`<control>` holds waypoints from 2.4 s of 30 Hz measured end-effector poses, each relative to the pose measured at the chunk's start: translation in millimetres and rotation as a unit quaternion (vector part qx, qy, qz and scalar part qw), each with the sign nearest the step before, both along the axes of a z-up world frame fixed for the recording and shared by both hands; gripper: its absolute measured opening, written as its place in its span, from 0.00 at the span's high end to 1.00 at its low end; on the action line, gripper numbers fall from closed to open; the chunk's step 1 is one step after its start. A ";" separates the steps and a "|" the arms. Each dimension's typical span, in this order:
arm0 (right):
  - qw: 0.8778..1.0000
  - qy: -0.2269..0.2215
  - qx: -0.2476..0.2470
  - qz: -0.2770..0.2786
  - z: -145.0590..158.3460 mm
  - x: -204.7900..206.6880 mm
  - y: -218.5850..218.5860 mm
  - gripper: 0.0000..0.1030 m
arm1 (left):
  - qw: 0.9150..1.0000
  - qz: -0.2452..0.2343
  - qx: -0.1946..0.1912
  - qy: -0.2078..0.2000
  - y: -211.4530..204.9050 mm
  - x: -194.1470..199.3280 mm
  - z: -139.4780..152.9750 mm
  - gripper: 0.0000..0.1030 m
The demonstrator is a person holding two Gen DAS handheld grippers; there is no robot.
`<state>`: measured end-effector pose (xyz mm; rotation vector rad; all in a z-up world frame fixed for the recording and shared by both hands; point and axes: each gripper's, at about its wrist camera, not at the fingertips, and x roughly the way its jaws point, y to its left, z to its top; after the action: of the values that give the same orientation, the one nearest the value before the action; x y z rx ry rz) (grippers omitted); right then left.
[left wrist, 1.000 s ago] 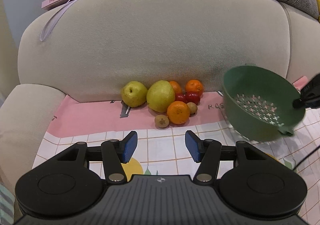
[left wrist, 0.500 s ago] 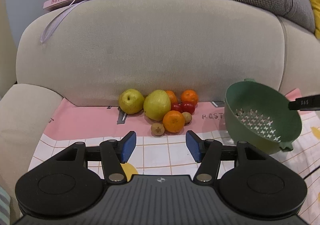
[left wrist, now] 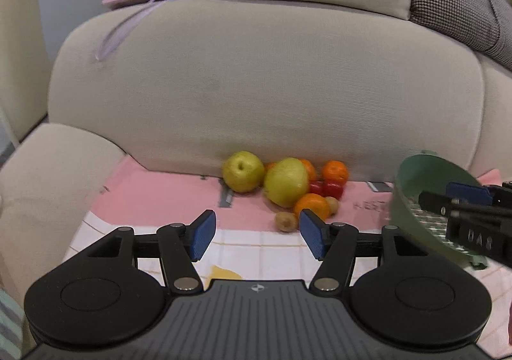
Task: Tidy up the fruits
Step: 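Grasp the green colander rim with the right tool and slide it toward the fruit, then grasp the large green pear with the left tool while the right tool grasps an orange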
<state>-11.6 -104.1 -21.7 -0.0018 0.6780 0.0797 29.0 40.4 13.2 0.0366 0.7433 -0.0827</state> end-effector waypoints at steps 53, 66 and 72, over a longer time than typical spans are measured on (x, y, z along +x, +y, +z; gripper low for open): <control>0.998 0.026 -0.026 0.056 -108.6 89.5 72.3 0.57 | 0.984 -0.079 -0.141 0.074 28.7 97.3 -83.6 0.53; 0.995 0.004 -0.077 0.068 -98.7 79.5 76.4 0.61 | 0.988 -0.106 -0.091 0.069 1.0 122.6 -86.9 0.25; 0.992 -0.002 -0.107 0.066 -96.4 77.6 73.8 0.61 | 0.988 -0.103 -0.077 0.086 -10.7 139.8 -92.1 0.25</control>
<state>66.0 -30.2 -118.0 -0.2533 0.6787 0.1347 168.8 29.7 -78.9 -0.0419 0.9018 -0.3447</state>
